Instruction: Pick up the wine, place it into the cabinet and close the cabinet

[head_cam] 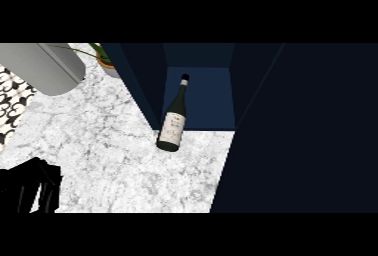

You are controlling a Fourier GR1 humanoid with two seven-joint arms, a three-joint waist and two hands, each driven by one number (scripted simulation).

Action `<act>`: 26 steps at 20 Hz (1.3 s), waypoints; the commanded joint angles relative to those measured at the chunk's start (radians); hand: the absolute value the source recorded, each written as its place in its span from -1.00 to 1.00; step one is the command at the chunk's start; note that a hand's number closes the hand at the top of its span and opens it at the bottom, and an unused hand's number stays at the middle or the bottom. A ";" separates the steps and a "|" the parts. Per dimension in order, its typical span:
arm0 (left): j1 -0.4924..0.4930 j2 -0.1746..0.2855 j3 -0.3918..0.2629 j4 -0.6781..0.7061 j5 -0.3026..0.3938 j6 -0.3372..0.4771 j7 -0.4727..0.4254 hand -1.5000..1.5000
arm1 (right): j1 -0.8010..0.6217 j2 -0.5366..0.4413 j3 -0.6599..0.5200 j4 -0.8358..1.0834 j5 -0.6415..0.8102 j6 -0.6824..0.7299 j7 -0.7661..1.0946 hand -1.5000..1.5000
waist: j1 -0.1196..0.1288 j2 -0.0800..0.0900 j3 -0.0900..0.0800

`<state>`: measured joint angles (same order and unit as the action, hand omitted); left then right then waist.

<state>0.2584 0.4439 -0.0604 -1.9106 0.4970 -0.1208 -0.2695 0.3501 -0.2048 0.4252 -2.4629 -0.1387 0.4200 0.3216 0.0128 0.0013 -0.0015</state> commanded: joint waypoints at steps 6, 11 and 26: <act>0.019 0.037 0.058 0.006 0.047 -0.087 0.009 1.00 | -0.288 0.131 0.086 0.031 -0.127 -0.068 0.176 1.00 | 0.017 0.004 -0.001; 0.061 0.008 0.057 0.037 0.025 -0.126 -0.048 1.00 | -0.455 0.200 0.140 0.083 -0.131 -0.173 0.317 1.00 | 0.011 -0.001 -0.001; 0.114 -0.004 0.161 -0.025 0.040 -0.192 -0.004 1.00 | -1.132 0.205 0.139 0.620 -0.297 -0.653 0.150 1.00 | 0.015 -0.001 0.001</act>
<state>0.3218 0.4411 0.0705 -1.8930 0.5338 -0.2898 -0.2681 -0.6676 -0.0033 0.5728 -1.9845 -0.3822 -0.1755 0.5506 0.0205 -0.0003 -0.0007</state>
